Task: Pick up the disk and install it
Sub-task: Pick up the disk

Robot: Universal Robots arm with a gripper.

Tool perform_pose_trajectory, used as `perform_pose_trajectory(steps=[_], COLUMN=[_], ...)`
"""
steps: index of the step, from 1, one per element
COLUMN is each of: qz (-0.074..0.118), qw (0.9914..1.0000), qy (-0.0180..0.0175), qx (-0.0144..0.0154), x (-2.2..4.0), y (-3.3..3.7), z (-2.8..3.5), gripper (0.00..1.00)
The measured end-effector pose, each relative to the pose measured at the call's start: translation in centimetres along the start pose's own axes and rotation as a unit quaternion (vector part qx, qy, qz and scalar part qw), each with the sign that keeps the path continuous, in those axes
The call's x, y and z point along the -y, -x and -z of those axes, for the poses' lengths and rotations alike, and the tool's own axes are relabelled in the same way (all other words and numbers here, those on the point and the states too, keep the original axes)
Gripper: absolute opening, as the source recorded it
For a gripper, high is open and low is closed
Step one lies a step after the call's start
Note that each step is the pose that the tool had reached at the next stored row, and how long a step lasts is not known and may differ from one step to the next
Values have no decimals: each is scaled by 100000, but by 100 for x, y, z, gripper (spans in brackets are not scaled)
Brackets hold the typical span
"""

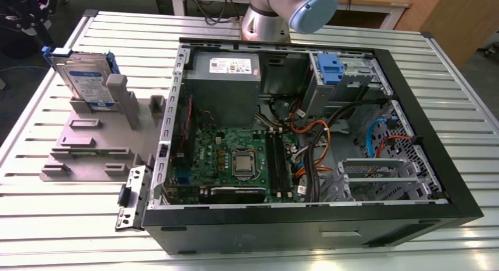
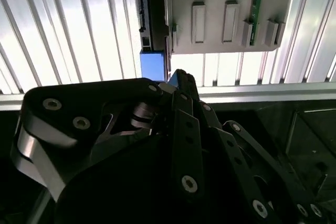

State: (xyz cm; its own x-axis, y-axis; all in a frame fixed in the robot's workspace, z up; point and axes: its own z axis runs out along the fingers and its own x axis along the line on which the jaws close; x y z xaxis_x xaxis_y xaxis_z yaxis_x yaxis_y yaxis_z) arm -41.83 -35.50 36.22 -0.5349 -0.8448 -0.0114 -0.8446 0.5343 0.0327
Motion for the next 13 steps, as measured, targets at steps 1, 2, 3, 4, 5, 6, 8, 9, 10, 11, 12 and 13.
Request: perform_pose_trajectory(steps=[1,2,3,4,5,6,8,9,10,11,12,13], qz=[779,1608,4041,4957,5862,6809,8603,9495,10393,11283,12180,13138], qw=[99997,99987,99918,99877,99828,99768,99629,99548,99458,99361,99255,99132], qy=[9,18,46,59,70,78,98,107,120,130,139,149], qx=[-25,-54,-132,-166,-194,-225,-281,-310,-342,-370,-400,-428], x=[0,0,0,0,0,0,0,0,0,0,0,0], y=[0,0,0,0,0,0,0,0,0,0,0,0], z=[-1,-2,-4,-4,-5,-6,-8,-8,-9,-10,-11,-12], gripper=[11,11,11,11,11,11,11,11,11,11,11,11])
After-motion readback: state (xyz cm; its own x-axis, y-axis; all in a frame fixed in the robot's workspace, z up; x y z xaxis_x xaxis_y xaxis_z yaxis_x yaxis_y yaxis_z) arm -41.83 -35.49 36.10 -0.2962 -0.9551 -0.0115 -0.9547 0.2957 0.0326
